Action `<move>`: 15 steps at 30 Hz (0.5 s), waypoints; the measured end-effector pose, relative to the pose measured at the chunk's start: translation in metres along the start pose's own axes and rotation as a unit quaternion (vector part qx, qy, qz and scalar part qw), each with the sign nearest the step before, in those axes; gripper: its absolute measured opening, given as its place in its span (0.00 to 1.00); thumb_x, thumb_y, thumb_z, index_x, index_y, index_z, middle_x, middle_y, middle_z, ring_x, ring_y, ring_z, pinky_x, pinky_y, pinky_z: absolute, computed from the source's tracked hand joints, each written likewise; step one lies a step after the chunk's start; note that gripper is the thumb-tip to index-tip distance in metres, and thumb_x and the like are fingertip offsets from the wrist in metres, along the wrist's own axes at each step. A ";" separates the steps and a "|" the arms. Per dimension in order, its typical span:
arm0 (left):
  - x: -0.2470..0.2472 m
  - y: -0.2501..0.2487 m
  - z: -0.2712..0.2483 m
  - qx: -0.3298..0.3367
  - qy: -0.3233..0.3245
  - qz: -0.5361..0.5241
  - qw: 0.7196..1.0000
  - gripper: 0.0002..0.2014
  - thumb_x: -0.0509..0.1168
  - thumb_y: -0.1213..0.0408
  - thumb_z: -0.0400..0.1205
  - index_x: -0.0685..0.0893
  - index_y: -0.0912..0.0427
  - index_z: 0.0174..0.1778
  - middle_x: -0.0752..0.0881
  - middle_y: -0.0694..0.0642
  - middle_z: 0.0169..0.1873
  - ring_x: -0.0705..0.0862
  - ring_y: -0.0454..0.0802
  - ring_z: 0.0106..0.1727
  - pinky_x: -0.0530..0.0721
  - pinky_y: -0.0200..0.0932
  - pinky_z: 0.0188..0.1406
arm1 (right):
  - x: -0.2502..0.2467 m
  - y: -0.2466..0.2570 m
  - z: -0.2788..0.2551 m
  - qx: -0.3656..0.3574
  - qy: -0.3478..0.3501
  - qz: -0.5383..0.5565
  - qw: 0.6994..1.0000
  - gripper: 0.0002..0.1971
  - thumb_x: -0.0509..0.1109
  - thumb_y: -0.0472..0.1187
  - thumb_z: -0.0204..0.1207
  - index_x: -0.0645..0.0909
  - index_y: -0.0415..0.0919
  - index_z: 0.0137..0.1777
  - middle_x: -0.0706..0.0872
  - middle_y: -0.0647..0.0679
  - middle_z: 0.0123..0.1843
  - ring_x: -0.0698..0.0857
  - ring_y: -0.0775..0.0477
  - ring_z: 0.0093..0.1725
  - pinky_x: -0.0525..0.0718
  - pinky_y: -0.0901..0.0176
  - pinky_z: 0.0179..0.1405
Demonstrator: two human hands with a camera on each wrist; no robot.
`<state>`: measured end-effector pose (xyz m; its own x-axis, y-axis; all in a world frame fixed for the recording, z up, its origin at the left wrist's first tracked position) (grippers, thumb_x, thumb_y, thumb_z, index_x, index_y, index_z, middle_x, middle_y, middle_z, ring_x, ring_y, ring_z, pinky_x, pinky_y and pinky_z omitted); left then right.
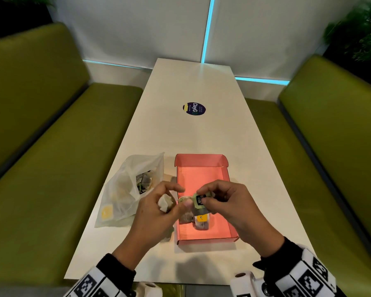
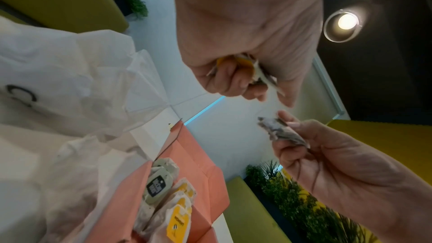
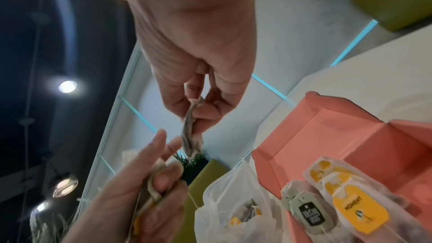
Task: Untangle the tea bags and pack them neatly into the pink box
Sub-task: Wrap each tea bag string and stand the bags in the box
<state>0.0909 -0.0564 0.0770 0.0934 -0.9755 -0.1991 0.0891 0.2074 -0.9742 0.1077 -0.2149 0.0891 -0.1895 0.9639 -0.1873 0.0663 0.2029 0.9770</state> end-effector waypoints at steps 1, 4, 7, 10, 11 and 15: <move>-0.002 0.005 0.001 -0.027 -0.008 -0.010 1.000 0.11 0.70 0.50 0.69 0.84 0.49 0.44 0.81 0.42 0.27 0.79 0.38 0.31 0.76 0.28 0.32 | -0.001 0.001 0.000 0.001 0.002 0.018 1.000 0.14 0.73 0.23 0.68 0.87 0.44 0.41 0.86 0.47 0.36 0.82 0.58 0.32 0.79 0.68 0.31; 0.010 0.022 -0.001 -0.139 0.040 -0.056 0.988 0.16 0.60 0.47 0.77 0.85 0.55 0.48 0.78 0.40 0.20 0.74 0.36 0.24 0.71 0.27 0.25 | -0.001 0.002 0.002 0.010 0.013 0.053 0.998 0.18 0.73 0.21 0.67 0.82 0.45 0.49 0.84 0.45 0.34 0.83 0.55 0.32 0.79 0.67 0.29; 0.024 0.022 -0.007 -0.187 0.097 -0.074 0.975 0.22 0.58 0.43 0.75 0.84 0.60 0.41 0.75 0.43 0.17 0.71 0.36 0.18 0.69 0.27 0.21 | 0.003 0.002 0.002 0.017 0.023 0.063 0.998 0.22 0.73 0.21 0.67 0.78 0.44 0.54 0.86 0.49 0.32 0.84 0.54 0.31 0.80 0.66 0.29; 0.023 0.017 -0.005 -0.169 0.088 -0.086 0.978 0.12 0.63 0.56 0.80 0.84 0.62 0.40 0.79 0.41 0.16 0.76 0.35 0.20 0.72 0.26 0.22 | 0.003 0.001 0.001 0.023 0.022 0.068 0.997 0.21 0.73 0.21 0.67 0.77 0.42 0.55 0.87 0.46 0.34 0.84 0.53 0.32 0.81 0.66 0.29; 0.022 0.015 -0.004 -0.163 0.084 -0.088 0.979 0.11 0.64 0.60 0.81 0.84 0.63 0.40 0.79 0.41 0.16 0.76 0.35 0.21 0.71 0.25 0.22 | 0.002 0.000 0.001 0.027 0.020 0.073 0.997 0.20 0.74 0.22 0.67 0.78 0.42 0.55 0.87 0.45 0.34 0.84 0.53 0.32 0.81 0.66 0.29; 0.019 0.010 -0.004 -0.152 0.065 -0.123 0.978 0.08 0.64 0.67 0.81 0.82 0.68 0.40 0.78 0.40 0.14 0.76 0.33 0.18 0.70 0.23 0.20 | -0.002 -0.008 0.000 0.056 0.010 0.058 0.997 0.09 0.74 0.28 0.69 0.82 0.40 0.46 0.88 0.46 0.35 0.85 0.53 0.31 0.79 0.66 0.26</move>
<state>0.0897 -0.0734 0.0631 -0.0224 -0.9983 0.0539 -0.2088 -0.0480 -0.9768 0.1077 -0.2188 0.0821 -0.1935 0.9785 -0.0716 0.1974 0.1103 0.9741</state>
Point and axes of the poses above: each hand's wrist, its own z-axis towards the middle knuckle, its own x-axis out of the palm, y = z × x, the point moved 10 cm from there along z, towards the middle knuckle
